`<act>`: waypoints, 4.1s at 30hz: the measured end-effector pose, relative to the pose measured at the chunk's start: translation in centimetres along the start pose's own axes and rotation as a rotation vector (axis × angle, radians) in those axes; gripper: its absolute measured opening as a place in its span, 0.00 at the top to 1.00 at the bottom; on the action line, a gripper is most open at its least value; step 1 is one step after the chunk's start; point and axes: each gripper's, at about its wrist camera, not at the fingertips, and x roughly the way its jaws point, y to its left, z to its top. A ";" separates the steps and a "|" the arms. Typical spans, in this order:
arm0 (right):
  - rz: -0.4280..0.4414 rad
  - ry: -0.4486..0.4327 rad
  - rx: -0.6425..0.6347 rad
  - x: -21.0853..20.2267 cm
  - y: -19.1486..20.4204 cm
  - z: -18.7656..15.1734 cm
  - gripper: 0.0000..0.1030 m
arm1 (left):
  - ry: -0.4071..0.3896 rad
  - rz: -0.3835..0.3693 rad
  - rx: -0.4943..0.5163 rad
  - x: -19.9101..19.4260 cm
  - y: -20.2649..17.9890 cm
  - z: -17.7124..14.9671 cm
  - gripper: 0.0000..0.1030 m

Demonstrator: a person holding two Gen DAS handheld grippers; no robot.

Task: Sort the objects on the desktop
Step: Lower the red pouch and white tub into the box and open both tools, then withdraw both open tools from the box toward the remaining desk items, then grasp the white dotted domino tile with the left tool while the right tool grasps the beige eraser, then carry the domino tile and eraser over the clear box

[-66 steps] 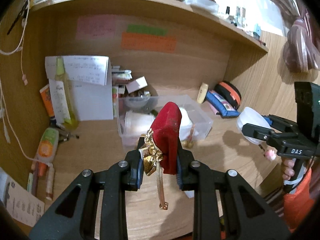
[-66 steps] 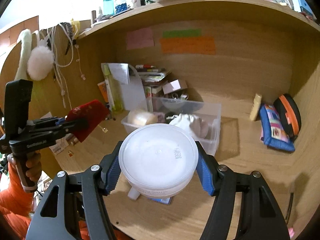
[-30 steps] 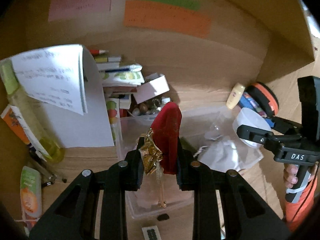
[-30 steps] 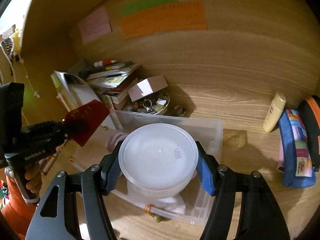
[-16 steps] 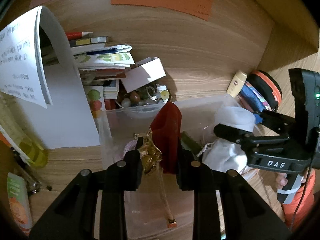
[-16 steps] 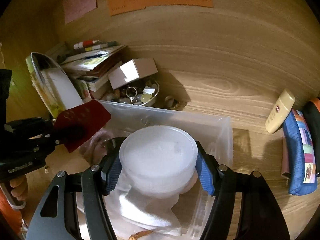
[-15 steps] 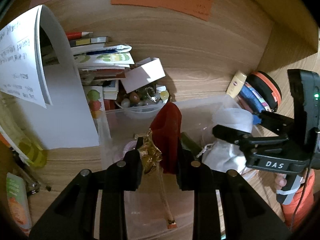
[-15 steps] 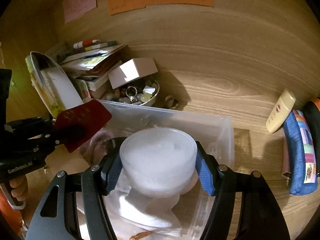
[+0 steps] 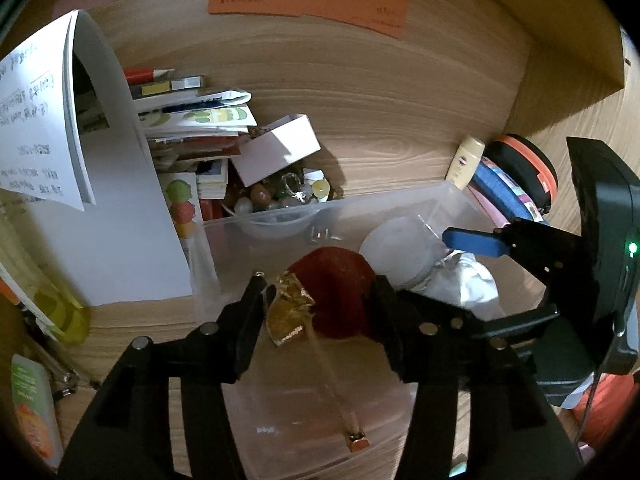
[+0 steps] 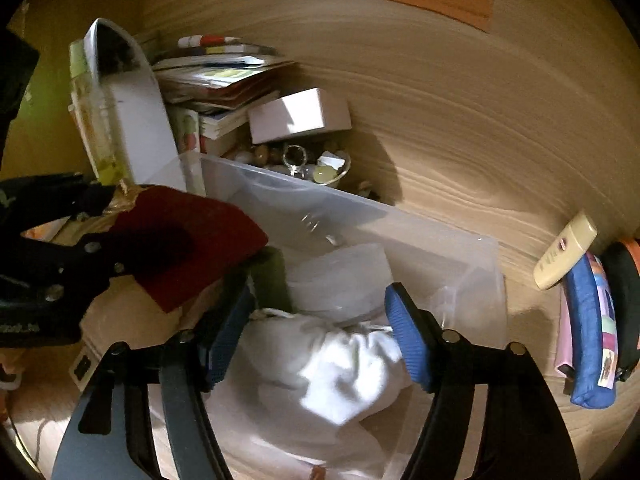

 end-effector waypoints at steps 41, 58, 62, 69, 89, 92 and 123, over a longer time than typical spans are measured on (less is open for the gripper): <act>-0.054 -0.130 0.089 -11.5 0.4 -5.2 0.11 | -0.038 0.163 -0.053 -8.3 0.5 -7.0 0.11; 0.004 0.010 0.095 -10.2 3.0 -12.5 0.11 | 0.047 0.161 -0.011 -6.2 -1.7 -12.4 0.16; 0.016 0.024 0.095 -10.2 3.2 -13.2 0.11 | 0.074 0.145 0.000 -5.5 -2.1 -12.8 0.30; 0.041 0.061 0.098 -9.7 3.5 -14.3 0.17 | 0.101 0.154 0.016 -4.7 -2.6 -13.1 0.52; 0.114 0.086 0.065 -8.2 4.5 -14.0 0.60 | 0.125 0.145 -0.007 -3.5 -2.2 -13.0 0.77; 0.138 0.077 0.116 -8.4 3.6 -13.9 0.60 | 0.110 0.152 -0.004 -3.7 -2.2 -13.2 0.77; 0.224 -0.203 0.262 -15.5 -1.3 -9.8 0.60 | -0.174 0.074 -0.063 -10.3 -5.4 -10.0 0.77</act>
